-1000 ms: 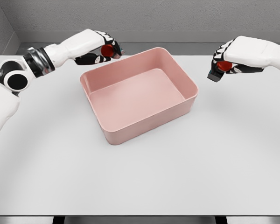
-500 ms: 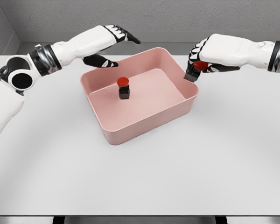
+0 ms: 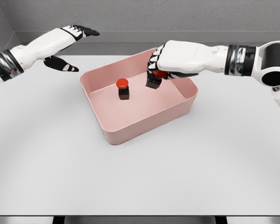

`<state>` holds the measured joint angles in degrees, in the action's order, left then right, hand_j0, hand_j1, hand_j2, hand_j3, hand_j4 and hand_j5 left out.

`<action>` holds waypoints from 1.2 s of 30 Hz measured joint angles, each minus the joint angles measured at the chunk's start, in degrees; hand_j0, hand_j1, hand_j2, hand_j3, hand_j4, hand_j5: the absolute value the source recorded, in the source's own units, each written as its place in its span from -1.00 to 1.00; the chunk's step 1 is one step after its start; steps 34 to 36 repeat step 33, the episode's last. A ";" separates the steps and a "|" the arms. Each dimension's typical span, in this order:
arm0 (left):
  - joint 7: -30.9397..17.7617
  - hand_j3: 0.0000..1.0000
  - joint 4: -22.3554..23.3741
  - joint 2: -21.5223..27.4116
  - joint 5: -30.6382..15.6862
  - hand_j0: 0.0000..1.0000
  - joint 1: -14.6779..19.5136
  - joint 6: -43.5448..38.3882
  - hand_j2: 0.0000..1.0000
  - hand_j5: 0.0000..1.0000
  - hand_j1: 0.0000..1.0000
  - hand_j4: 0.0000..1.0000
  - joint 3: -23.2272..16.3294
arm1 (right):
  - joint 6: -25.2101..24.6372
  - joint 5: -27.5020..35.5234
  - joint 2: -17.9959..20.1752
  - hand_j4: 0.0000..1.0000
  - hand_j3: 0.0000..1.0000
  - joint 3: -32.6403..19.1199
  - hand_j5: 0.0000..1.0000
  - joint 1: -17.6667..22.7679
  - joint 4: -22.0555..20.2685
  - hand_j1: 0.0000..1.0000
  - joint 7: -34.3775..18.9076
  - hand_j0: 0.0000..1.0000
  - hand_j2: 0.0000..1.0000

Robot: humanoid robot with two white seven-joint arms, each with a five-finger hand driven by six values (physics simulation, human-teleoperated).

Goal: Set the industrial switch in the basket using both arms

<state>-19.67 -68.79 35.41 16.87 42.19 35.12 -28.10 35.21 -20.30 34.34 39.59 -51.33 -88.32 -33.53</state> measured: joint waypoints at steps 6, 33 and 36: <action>0.00 1.00 -0.29 2.78 -0.52 1.00 -3.34 -0.01 1.00 1.00 1.00 1.00 1.26 | -0.04 -0.62 -2.19 1.00 1.00 -0.09 1.00 -0.09 0.98 1.00 -0.30 1.00 1.00; -0.05 1.00 2.04 7.75 -2.54 1.00 -9.67 -0.02 1.00 1.00 1.00 1.00 5.43 | -0.05 2.42 14.24 1.00 1.00 -16.22 1.00 16.70 5.66 1.00 0.46 1.00 1.00; -0.05 1.00 2.04 7.75 -2.54 1.00 -9.67 -0.02 1.00 1.00 1.00 1.00 5.43 | -0.05 2.42 14.24 1.00 1.00 -16.22 1.00 16.70 5.66 1.00 0.46 1.00 1.00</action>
